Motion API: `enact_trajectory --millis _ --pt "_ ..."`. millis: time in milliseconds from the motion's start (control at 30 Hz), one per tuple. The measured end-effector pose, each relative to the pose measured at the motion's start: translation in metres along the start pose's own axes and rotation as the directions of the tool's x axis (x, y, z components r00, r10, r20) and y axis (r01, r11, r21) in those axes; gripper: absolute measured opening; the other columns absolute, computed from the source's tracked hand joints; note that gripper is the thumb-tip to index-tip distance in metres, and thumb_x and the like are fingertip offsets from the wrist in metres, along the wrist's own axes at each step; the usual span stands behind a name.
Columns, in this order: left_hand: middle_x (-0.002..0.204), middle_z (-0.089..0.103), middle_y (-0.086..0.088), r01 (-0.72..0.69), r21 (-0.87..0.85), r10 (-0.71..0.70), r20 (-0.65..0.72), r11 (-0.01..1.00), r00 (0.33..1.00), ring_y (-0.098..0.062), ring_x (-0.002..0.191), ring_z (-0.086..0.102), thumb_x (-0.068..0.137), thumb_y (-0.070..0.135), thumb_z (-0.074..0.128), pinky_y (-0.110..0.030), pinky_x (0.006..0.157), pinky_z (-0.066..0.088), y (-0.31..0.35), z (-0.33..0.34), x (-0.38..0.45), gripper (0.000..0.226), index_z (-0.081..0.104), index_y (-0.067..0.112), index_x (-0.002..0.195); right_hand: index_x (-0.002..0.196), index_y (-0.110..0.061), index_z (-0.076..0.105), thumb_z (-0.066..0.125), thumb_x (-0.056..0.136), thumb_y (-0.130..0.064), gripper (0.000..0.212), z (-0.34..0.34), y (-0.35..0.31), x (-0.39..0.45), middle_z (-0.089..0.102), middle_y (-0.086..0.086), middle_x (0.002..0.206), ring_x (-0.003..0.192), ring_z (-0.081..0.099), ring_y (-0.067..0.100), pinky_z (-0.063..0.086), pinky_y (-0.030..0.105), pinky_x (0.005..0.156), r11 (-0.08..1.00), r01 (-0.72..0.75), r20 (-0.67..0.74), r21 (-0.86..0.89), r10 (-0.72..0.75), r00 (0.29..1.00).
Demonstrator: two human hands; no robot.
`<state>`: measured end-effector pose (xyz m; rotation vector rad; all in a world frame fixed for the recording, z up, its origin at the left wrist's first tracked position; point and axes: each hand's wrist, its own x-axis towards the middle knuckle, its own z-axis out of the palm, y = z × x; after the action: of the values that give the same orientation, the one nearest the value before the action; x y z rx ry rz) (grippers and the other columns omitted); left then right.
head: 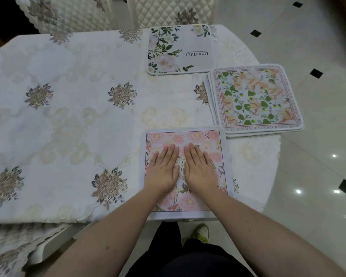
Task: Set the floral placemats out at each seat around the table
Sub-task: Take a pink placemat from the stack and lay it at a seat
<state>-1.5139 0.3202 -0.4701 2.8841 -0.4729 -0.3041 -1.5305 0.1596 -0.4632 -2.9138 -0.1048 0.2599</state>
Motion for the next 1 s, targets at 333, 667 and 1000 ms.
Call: enact_trajectory --millis 333,667,1000 --pt "0.165 -0.012 0.01 0.006 0.013 -0.006 -0.003 1.0 1.0 -0.007 0.151 -0.015 0.101 0.049 0.005 -0.033 0.122 -0.015 -0.012 -0.006 -0.007 0.062 -0.004 0.027 0.159 0.157 -0.017 0.01 0.008 0.101 -0.037 0.059 -0.006 0.033 -0.021 0.011 -0.001 0.164 0.152 0.006 0.014 -0.003 0.034 0.123 0.993 -0.114 -0.052 -0.01 0.113 0.992" --pt "0.165 -0.009 0.011 0.025 -0.001 -0.025 0.003 1.0 1.0 -0.005 0.151 -0.014 0.099 0.049 0.006 -0.029 0.121 -0.013 -0.04 -0.009 -0.032 0.063 -0.007 0.029 0.157 0.157 -0.014 0.014 0.019 0.104 -0.03 0.056 -0.011 0.066 -0.045 0.011 0.0 0.165 0.152 0.006 0.014 -0.006 0.028 0.121 0.992 -0.126 -0.063 -0.009 0.125 0.99" --pt "0.165 0.0 0.002 0.122 -0.048 -0.125 -0.073 0.991 0.989 -0.011 0.151 -0.01 0.103 0.041 0.008 -0.03 0.121 -0.012 -0.01 -0.007 -0.063 0.059 0.002 0.017 0.157 0.156 -0.013 0.021 0.019 0.104 -0.035 0.056 -0.017 0.044 -0.064 0.013 0.0 0.164 0.152 0.003 0.012 -0.01 0.026 0.119 0.999 -0.015 -0.055 0.042 0.017 0.998"
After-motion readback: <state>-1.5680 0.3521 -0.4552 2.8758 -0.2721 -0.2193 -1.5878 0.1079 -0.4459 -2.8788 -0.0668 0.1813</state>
